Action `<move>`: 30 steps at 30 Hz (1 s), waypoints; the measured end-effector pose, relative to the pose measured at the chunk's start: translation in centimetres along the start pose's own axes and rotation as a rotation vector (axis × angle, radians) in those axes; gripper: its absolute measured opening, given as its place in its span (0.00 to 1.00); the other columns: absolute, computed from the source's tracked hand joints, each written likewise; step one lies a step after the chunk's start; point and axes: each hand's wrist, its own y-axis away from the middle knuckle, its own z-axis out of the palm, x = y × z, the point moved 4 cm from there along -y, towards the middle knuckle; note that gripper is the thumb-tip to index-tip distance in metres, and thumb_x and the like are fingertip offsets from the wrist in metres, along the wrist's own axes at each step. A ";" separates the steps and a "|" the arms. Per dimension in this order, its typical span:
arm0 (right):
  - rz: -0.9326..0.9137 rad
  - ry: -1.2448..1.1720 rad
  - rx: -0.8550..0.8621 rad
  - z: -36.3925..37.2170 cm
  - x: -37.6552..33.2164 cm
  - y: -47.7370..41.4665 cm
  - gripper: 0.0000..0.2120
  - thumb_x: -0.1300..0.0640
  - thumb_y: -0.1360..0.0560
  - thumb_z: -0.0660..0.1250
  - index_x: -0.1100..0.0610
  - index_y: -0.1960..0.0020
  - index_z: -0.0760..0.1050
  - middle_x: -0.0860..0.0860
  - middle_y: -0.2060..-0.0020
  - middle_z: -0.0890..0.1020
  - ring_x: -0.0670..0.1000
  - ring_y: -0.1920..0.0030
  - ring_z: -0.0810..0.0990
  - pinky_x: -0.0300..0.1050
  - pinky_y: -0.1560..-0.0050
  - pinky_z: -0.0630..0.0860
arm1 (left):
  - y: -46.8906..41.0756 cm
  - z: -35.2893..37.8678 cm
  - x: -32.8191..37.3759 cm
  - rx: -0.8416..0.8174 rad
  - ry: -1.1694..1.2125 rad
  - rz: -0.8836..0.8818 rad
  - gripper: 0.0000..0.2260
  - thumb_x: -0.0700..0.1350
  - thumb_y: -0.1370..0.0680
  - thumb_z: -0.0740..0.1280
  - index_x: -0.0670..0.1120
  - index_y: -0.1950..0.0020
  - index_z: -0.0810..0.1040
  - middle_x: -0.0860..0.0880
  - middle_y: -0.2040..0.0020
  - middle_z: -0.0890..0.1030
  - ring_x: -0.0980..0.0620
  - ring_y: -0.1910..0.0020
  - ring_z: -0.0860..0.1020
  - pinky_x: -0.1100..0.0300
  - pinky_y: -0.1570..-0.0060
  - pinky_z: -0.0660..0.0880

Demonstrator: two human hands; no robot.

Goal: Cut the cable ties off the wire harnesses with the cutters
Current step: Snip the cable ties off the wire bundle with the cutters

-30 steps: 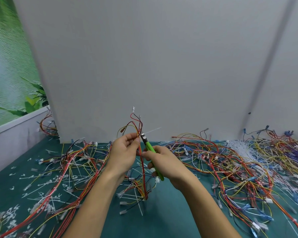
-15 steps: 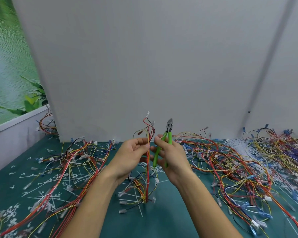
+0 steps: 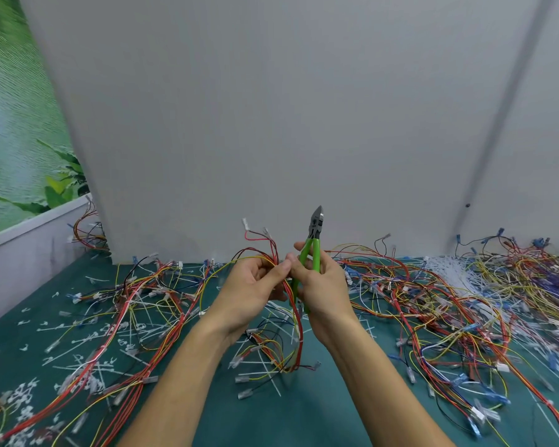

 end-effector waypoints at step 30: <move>0.100 -0.301 -0.044 0.4 -0.8 0.1 0.10 0.70 0.20 0.66 0.58 0.44 0.74 0.52 0.67 0.81 0.50 0.70 0.78 0.44 0.70 0.77 | 0.4 0.8 0.4 -0.084 0.279 0.087 0.07 0.39 0.18 0.64 0.46 0.52 0.81 0.48 0.59 0.80 0.54 0.59 0.78 0.64 0.60 0.77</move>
